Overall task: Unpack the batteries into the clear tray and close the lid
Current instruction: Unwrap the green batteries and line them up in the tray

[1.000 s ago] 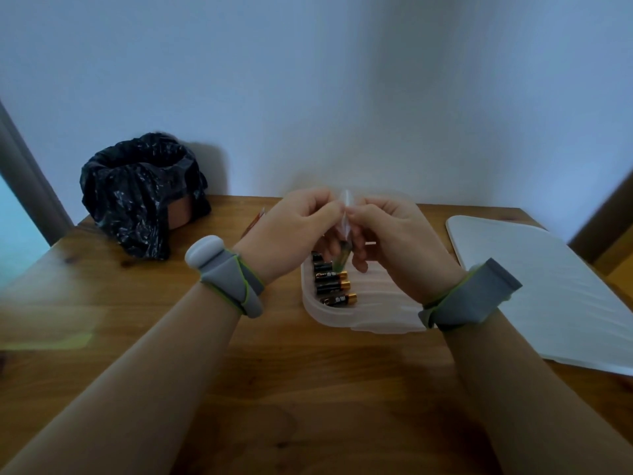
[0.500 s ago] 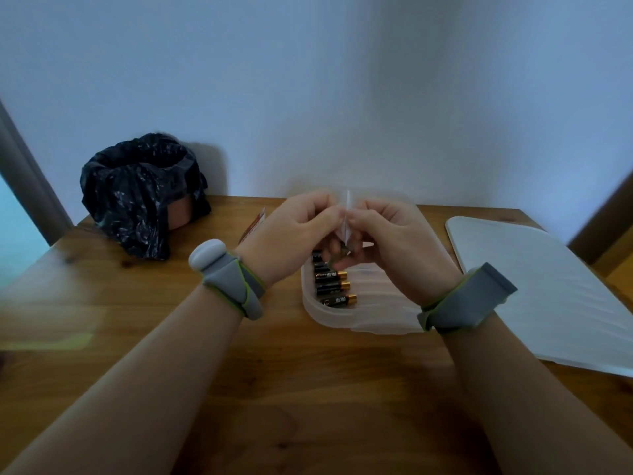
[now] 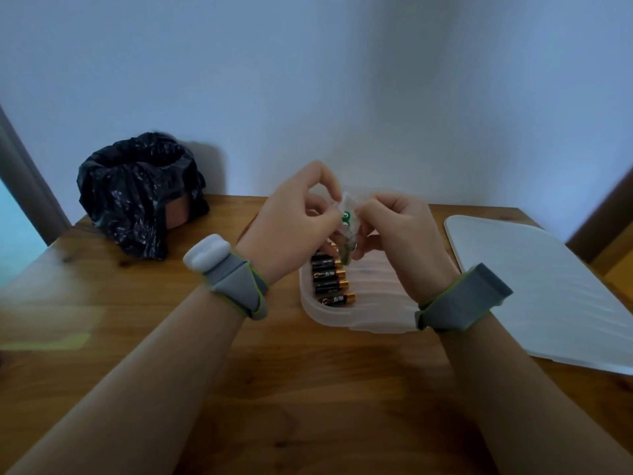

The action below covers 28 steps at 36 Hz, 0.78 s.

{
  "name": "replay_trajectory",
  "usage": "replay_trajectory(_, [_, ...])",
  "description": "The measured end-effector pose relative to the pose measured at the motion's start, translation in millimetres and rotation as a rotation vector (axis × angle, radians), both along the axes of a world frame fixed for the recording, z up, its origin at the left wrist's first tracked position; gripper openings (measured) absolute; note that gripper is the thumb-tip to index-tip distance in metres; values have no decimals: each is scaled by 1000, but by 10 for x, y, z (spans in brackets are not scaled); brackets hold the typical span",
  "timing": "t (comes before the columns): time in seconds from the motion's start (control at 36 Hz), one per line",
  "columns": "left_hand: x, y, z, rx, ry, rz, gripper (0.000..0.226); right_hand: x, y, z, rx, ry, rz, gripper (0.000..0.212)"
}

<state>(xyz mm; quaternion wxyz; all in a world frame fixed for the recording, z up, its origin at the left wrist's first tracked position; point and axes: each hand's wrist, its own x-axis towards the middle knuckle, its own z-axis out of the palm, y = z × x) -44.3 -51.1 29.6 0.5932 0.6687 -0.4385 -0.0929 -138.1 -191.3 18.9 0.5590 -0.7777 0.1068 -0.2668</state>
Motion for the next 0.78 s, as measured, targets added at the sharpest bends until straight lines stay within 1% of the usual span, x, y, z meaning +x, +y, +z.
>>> replay_trajectory(0.06, [3, -1, -7, 37, -28, 24, 11, 0, -20, -11, -44, 10, -26, 29])
replay_trajectory(0.17, [41, -13, -64, 107, -103, 116, 30, 1, -6, -2, -109, 8, -73, 30])
replay_trajectory(0.25, [67, -31, -92, 178, -210, 195, 32, -11, 3, -10, -180, 11, -111, 34])
replay_trajectory(0.33, [33, -30, -63, 220, -305, 219, 38, -10, 27, -6, -130, 18, -78, 42])
replay_trajectory(0.39, [3, -24, -39, 236, -368, 220, 40, 9, 21, -18, -100, 7, -5, 40])
replay_trajectory(0.44, [-9, -18, -21, 231, -389, 228, 42, 17, 3, -38, -66, 5, 42, 34])
replay_trajectory(0.5, [14, -18, -31, 197, -325, 234, 42, -9, 10, -32, -41, 25, 43, 28])
replay_trajectory(0.56, [32, -17, -35, 119, -134, 210, 42, -57, 32, -3, -46, 62, 57, 30])
replay_trajectory(0.58, [40, -14, -36, 81, -32, 192, 41, -76, 53, 10, -67, 90, 77, 36])
replay_trajectory(0.67, [-6, -13, 22, -10, 202, 150, 34, -112, 96, 28, -210, 134, 127, 67])
replay_trajectory(0.69, [-27, -14, 44, -44, 268, 133, 33, -109, 108, 21, -270, 146, 124, 70])
replay_trajectory(0.72, [-46, -18, 58, -73, 323, 115, 33, -97, 112, 3, -329, 155, 102, 68])
replay_trajectory(0.78, [-62, -30, 71, -118, 404, 85, 33, -67, 104, -37, -421, 156, 36, 51])
